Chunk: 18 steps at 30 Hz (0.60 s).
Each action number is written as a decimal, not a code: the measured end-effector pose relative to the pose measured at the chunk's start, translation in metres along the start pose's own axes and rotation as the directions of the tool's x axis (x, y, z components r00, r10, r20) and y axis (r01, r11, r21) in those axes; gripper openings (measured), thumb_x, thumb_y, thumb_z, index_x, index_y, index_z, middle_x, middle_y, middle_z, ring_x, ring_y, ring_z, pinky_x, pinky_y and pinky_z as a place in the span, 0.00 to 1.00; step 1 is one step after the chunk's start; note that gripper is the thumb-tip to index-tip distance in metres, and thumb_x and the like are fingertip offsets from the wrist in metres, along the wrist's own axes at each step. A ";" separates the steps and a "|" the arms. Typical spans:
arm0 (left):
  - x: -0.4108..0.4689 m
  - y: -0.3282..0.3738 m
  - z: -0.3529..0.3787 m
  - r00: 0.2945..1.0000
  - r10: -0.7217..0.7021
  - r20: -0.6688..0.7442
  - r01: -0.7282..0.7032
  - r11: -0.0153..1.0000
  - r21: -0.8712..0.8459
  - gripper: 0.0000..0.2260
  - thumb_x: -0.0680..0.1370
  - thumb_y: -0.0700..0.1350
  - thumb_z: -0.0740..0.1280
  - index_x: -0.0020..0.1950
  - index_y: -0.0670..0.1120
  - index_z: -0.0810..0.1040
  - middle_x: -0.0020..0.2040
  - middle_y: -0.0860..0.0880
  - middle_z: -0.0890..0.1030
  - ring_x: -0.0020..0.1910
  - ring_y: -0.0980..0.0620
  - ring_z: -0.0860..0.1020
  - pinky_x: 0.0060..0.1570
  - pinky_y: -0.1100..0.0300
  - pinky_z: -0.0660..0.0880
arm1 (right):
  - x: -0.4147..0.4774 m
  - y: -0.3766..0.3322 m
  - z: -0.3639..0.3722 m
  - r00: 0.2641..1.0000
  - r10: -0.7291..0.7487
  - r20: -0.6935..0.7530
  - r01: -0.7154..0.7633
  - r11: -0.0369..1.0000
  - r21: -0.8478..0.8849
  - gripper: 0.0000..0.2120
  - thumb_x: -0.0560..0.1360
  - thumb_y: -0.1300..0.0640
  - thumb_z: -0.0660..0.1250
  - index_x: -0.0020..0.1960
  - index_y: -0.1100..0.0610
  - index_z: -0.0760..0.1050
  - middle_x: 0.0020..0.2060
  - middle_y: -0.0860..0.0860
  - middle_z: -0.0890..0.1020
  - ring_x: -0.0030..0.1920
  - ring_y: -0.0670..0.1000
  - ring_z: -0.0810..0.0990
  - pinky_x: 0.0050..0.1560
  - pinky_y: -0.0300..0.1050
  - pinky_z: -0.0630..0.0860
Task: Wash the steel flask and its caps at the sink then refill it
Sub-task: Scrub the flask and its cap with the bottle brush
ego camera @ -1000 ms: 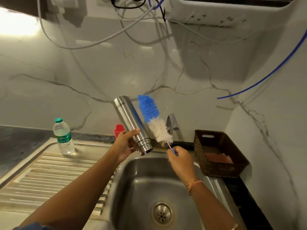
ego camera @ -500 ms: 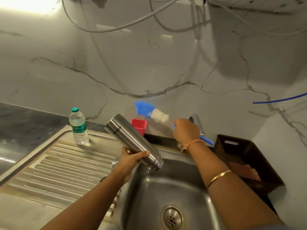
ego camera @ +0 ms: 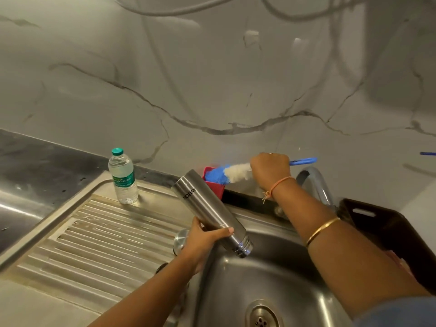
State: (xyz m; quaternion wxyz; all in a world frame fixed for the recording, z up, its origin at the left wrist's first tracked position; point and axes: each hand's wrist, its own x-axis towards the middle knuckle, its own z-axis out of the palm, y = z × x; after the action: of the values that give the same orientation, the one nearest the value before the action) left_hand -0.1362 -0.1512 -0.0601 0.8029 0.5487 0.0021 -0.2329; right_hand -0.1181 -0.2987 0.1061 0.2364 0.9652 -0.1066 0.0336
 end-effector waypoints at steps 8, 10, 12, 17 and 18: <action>0.003 -0.006 0.002 0.999 -0.042 0.015 0.042 0.999 0.018 0.43 0.54 0.40 0.82 0.64 0.49 0.66 0.57 0.43 0.78 0.56 0.44 0.79 0.61 0.46 0.74 | -0.018 0.019 -0.021 0.985 0.161 0.058 -0.165 0.983 0.076 0.09 0.77 0.61 0.64 0.57 0.59 0.75 0.43 0.54 0.76 0.44 0.54 0.76 0.47 0.45 0.69; 0.002 -0.006 0.005 0.999 -0.048 0.013 0.047 0.999 0.024 0.45 0.53 0.42 0.83 0.65 0.47 0.66 0.57 0.43 0.78 0.55 0.44 0.80 0.61 0.46 0.75 | -0.026 0.021 -0.021 0.981 0.185 0.052 -0.190 0.975 0.112 0.09 0.77 0.60 0.64 0.56 0.59 0.75 0.42 0.54 0.75 0.44 0.53 0.75 0.46 0.44 0.68; 0.000 -0.006 0.006 0.999 -0.045 0.018 0.045 0.999 0.031 0.48 0.50 0.45 0.84 0.67 0.47 0.66 0.57 0.43 0.79 0.55 0.44 0.80 0.61 0.46 0.74 | -0.033 0.023 -0.017 0.981 0.194 0.013 -0.194 0.970 0.148 0.09 0.77 0.61 0.63 0.57 0.59 0.75 0.44 0.54 0.76 0.46 0.54 0.77 0.46 0.45 0.69; -0.010 -0.003 0.008 0.999 -0.036 0.035 0.034 0.998 0.043 0.47 0.54 0.44 0.82 0.68 0.47 0.64 0.58 0.43 0.78 0.56 0.44 0.79 0.62 0.46 0.74 | -0.053 0.020 0.000 0.980 0.193 -0.044 -0.174 0.946 0.273 0.09 0.78 0.63 0.60 0.56 0.60 0.75 0.50 0.55 0.78 0.49 0.56 0.79 0.45 0.46 0.71; -0.012 -0.003 0.008 0.999 -0.033 0.037 0.032 0.999 0.040 0.46 0.54 0.44 0.81 0.69 0.47 0.64 0.58 0.43 0.78 0.57 0.44 0.79 0.62 0.46 0.74 | -0.055 0.018 0.004 0.980 0.197 -0.043 -0.175 0.936 0.306 0.08 0.78 0.63 0.60 0.55 0.60 0.75 0.50 0.55 0.78 0.48 0.56 0.79 0.44 0.45 0.71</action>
State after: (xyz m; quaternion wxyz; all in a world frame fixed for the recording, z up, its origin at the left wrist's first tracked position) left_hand -0.1497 -0.1547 -0.0567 0.7879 0.5600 -0.0085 -0.2561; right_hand -0.1755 -0.3058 0.1039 0.0863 0.9736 -0.1823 0.1067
